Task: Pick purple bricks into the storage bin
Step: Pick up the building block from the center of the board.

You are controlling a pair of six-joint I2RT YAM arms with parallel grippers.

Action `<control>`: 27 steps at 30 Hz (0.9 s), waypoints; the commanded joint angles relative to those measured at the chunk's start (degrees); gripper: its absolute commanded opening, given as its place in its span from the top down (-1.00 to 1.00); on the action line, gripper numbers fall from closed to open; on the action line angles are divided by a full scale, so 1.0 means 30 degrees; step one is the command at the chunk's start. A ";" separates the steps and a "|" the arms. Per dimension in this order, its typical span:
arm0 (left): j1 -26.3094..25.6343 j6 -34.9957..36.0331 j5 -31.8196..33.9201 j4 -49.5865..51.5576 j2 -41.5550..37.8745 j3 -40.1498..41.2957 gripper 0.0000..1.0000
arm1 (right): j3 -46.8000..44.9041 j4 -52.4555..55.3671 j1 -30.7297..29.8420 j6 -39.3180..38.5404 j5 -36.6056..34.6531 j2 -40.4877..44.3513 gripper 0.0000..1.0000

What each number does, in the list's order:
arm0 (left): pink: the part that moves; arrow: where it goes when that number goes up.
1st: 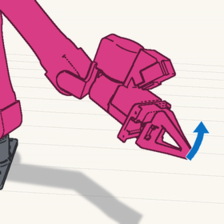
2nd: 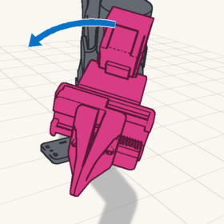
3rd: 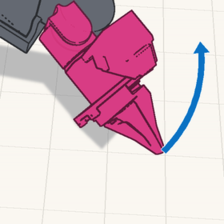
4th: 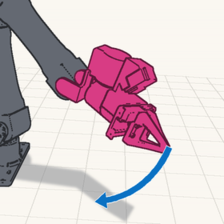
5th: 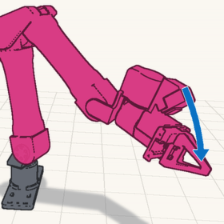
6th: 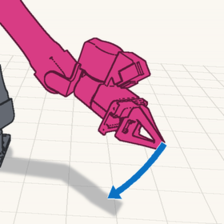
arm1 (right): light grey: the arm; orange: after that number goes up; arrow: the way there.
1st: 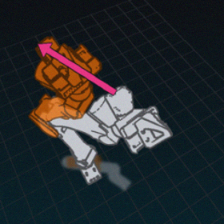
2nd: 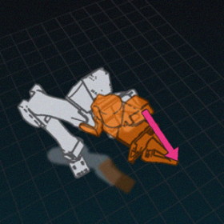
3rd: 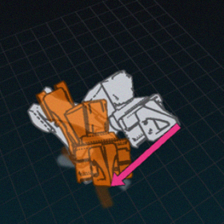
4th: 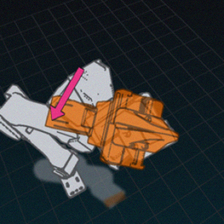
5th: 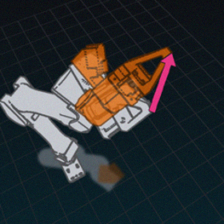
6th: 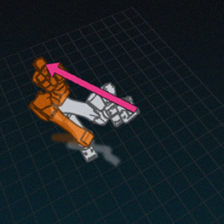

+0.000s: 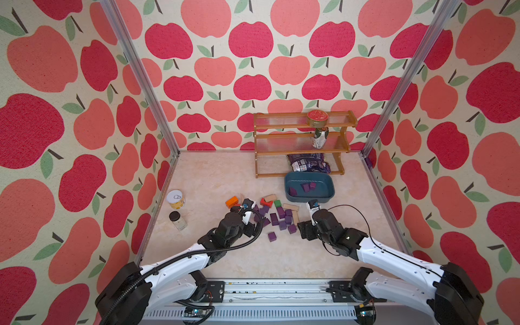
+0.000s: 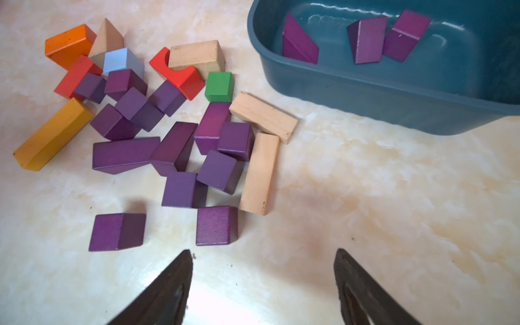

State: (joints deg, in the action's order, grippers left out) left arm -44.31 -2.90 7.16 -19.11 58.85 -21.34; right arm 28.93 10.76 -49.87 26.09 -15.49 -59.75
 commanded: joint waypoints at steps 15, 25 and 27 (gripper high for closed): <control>0.0519 0.0468 0.0229 -0.0077 0.0478 0.0128 -0.99 | 0.0135 -0.3710 -0.0751 0.1104 0.2408 -0.4708 -0.12; 0.0540 0.0467 0.0373 0.0029 0.0541 0.0083 -0.99 | 0.0494 -0.3960 -0.0755 0.1206 0.1911 -0.5919 -0.11; 0.0538 0.0468 0.0368 0.0028 0.0623 0.0054 -0.99 | 0.0560 -0.4020 -0.0767 0.1364 0.1903 -0.6064 -0.05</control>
State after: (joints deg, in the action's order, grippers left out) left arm -42.98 -2.02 7.70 -19.09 60.05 -20.71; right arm 29.08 -0.05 -51.77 28.93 -9.32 -77.30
